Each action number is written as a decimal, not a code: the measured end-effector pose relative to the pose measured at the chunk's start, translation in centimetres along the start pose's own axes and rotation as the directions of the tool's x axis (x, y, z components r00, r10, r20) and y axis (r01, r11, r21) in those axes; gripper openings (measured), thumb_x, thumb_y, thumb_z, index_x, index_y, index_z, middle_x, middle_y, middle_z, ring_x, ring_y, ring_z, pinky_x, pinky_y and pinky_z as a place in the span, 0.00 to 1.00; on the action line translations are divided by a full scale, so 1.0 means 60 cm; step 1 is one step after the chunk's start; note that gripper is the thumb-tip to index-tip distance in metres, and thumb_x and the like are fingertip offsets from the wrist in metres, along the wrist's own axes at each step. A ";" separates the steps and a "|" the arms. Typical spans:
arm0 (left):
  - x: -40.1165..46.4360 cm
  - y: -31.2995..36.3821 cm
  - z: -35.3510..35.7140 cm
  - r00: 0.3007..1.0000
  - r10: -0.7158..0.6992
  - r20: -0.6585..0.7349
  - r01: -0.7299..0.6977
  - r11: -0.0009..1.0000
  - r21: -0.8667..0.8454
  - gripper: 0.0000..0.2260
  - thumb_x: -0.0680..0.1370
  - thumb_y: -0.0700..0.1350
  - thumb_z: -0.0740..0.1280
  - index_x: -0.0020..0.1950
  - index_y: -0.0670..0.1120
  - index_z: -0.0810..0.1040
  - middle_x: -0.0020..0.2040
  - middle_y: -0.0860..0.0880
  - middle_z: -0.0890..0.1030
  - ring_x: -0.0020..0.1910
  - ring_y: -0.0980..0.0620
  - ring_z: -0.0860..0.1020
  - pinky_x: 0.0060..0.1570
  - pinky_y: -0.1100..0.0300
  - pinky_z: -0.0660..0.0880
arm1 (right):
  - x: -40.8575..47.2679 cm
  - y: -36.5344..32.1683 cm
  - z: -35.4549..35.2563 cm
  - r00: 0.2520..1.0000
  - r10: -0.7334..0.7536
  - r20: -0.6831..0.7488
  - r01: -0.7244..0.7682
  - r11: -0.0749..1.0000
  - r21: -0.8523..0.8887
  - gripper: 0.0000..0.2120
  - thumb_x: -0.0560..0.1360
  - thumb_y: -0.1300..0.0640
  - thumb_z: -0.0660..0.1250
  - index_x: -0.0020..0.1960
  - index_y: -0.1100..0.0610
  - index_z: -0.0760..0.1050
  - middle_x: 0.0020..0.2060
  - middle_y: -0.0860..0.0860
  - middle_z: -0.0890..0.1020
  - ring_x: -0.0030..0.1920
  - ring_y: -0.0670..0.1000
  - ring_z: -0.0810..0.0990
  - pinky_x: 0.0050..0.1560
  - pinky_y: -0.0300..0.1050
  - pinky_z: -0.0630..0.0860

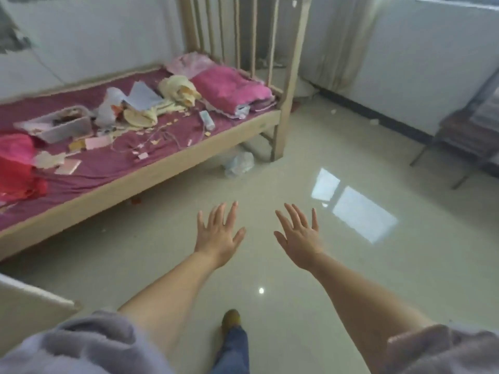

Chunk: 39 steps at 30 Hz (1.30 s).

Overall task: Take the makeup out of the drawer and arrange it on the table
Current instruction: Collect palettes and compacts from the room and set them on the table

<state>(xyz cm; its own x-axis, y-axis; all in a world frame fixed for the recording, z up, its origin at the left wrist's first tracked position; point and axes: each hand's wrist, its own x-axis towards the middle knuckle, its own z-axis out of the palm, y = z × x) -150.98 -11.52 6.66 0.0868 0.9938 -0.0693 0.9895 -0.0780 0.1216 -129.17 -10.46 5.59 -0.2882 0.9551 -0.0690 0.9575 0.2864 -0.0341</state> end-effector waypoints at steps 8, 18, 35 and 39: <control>0.245 0.236 0.059 0.935 0.339 0.106 -0.344 0.939 0.028 0.29 0.79 0.61 0.45 0.76 0.53 0.37 0.77 0.48 0.48 0.75 0.50 0.46 0.70 0.41 0.39 | 0.025 0.267 0.035 0.927 0.369 0.070 -0.372 0.928 0.033 0.28 0.80 0.40 0.40 0.77 0.48 0.42 0.77 0.50 0.42 0.76 0.50 0.38 0.71 0.62 0.31; 0.563 0.511 0.068 0.767 0.610 0.201 -0.623 0.782 0.001 0.29 0.80 0.60 0.46 0.76 0.52 0.39 0.77 0.48 0.49 0.75 0.48 0.48 0.71 0.42 0.41 | 0.113 0.551 0.023 0.708 0.696 0.120 -0.706 0.699 0.112 0.26 0.80 0.42 0.43 0.77 0.48 0.48 0.77 0.50 0.48 0.76 0.50 0.45 0.72 0.59 0.38; 1.016 1.119 0.126 0.663 0.720 0.208 -0.732 0.681 -0.025 0.28 0.80 0.61 0.45 0.76 0.53 0.40 0.77 0.47 0.51 0.76 0.50 0.48 0.72 0.43 0.40 | 0.255 1.244 -0.020 0.544 0.830 0.123 -0.837 0.528 0.142 0.25 0.81 0.43 0.46 0.76 0.48 0.51 0.77 0.50 0.52 0.76 0.49 0.47 0.73 0.59 0.41; 1.124 1.230 0.125 0.664 0.718 0.209 -0.730 0.683 -0.024 0.28 0.80 0.61 0.45 0.76 0.52 0.40 0.77 0.47 0.51 0.76 0.50 0.48 0.72 0.43 0.41 | 0.315 1.389 -0.031 0.552 0.824 0.125 -0.833 0.539 0.126 0.25 0.81 0.43 0.45 0.76 0.49 0.51 0.76 0.51 0.52 0.76 0.49 0.48 0.73 0.59 0.41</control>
<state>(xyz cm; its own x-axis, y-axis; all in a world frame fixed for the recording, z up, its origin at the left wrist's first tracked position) -71.23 49.18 3.51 0.7923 0.5874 -0.1653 0.6091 -0.7773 0.1576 -54.79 31.60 3.31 0.6287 0.7539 -0.1906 0.7543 -0.6509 -0.0863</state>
